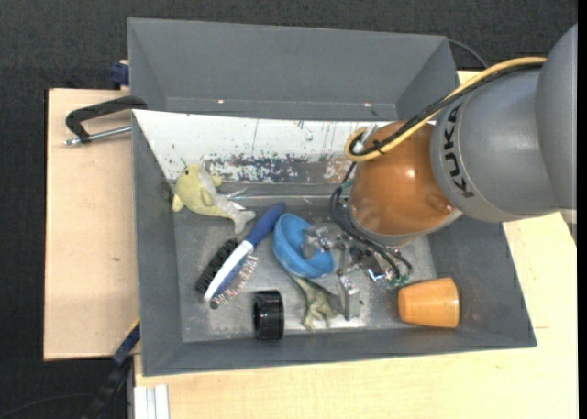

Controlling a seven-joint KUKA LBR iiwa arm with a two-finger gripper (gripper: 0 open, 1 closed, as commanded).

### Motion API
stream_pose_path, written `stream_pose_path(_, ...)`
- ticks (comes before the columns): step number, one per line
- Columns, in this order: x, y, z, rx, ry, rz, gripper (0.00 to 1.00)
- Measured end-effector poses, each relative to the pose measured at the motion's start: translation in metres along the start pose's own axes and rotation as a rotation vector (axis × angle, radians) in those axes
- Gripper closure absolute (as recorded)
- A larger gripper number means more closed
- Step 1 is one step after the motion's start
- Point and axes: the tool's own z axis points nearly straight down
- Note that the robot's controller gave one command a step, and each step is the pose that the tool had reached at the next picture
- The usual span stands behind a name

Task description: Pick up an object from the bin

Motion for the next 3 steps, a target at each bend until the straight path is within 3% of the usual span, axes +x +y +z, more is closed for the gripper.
stream_pose_path(1,0.001,-0.002,-0.004,0.002,0.005,0.001,1.00)
stream_pose_path(2,-0.006,-0.011,-0.094,0.007,-0.013,-0.534,1.00)
stream_pose_path(3,-0.017,-0.016,-0.211,0.009,-0.017,-0.538,1.00)
